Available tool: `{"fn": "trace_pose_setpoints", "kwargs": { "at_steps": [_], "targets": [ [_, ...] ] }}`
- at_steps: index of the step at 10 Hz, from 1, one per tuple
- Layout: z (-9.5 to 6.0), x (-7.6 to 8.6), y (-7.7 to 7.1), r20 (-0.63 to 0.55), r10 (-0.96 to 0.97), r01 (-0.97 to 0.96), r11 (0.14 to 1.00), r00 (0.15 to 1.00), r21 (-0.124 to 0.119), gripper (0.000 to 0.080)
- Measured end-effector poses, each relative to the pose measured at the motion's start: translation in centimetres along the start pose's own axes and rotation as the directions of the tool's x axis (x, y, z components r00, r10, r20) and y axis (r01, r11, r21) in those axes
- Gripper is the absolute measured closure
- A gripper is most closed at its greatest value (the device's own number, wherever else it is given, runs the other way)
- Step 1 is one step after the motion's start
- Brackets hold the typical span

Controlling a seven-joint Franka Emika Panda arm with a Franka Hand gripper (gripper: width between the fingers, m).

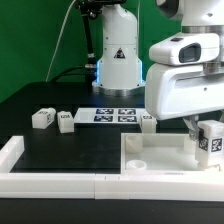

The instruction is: Assemble one leg

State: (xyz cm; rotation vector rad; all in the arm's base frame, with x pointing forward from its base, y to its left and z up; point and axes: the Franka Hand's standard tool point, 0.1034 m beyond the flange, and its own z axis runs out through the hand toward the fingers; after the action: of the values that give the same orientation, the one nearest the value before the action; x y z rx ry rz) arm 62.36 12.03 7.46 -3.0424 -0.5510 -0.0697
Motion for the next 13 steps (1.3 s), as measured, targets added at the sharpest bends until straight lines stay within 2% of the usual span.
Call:
{"fn": "trace_pose_setpoints", "kwargs": {
  "at_steps": [3,4,5,7,8,11,13],
  "targets": [
    [0.0,0.01,-0.02,0.0,0.028,-0.028,1.0,1.0,0.001,0.0509],
    [0.04,0.0,0.02,-0.001,0.136,-0.136,0.991,0.991,0.007,0.0509],
    [0.07,0.07,0.2,-0.006,0.259,-0.259,0.966,0.966,0.026,0.0509],
    [0.11,0.26,0.24,-0.023,0.534,-0.531,0.844,0.845,0.07,0.0509],
    [0.12,0.29,0.18,-0.02,0.6,-0.597,0.799,0.8,0.073,0.0509],
    [0.13,0.36,0.02,0.006,0.854,-0.851,0.519,0.521,0.076,0.0509],
    [0.15,0.37,-0.02,0.017,0.913,-0.911,0.404,0.407,0.076,0.0509]
  ]
}}
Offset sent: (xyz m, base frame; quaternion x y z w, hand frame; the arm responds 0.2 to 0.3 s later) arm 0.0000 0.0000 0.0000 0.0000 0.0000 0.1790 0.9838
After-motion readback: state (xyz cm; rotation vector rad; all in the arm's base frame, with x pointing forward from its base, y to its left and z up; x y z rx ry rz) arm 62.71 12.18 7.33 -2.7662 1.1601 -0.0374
